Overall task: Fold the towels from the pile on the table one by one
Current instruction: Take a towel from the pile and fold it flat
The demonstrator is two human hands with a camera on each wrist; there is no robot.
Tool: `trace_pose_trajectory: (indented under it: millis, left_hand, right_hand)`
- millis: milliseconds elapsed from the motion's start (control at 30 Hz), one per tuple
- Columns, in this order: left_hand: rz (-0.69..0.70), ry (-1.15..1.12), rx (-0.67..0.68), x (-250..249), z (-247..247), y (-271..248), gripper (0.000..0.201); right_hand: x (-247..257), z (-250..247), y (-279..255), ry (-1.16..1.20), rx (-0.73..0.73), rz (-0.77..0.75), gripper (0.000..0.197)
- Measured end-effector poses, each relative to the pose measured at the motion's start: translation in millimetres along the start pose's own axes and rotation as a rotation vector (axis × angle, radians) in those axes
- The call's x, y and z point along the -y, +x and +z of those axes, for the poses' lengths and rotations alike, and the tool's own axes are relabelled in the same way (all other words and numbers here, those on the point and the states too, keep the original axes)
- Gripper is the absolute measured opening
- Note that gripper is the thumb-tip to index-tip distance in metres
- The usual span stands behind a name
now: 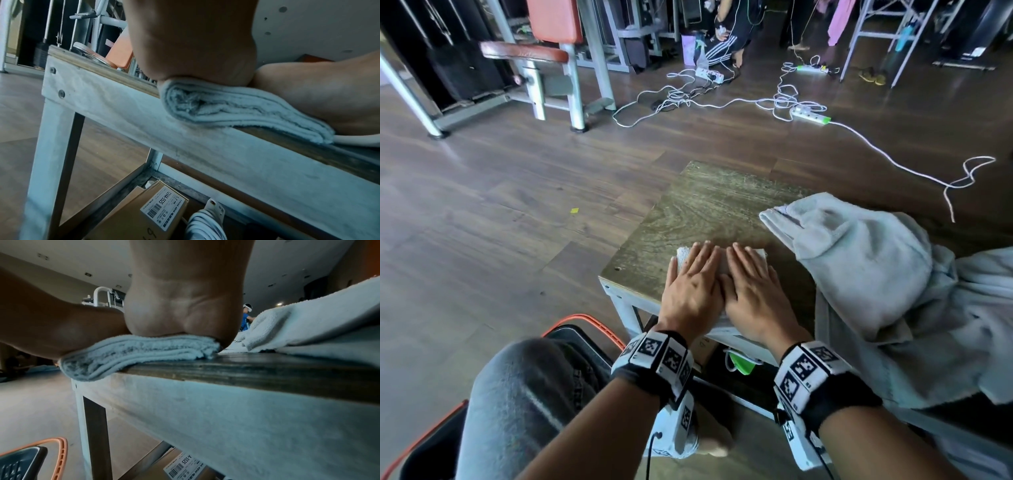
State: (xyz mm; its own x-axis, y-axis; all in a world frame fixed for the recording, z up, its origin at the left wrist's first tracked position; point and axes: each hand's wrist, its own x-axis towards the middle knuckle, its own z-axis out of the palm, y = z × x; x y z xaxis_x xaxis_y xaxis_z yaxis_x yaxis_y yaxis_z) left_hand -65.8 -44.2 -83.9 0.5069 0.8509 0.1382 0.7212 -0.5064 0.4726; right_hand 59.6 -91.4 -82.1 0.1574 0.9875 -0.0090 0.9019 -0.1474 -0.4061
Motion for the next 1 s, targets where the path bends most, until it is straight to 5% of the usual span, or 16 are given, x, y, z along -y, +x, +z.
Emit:
trace_pose_trajectory:
  millis: [567, 1000]
  left_hand:
    - [-0.151, 0.048, 0.085, 10, -8, -2, 0.051]
    - [-0.274, -0.067, 0.021, 24, -6, -6, 0.063]
  right_hand:
    - [-17, 3, -7, -0.004, -0.058, 0.119, 0.063]
    - [-27, -2, -18, 0.006, 0.018, 0.195, 0.061]
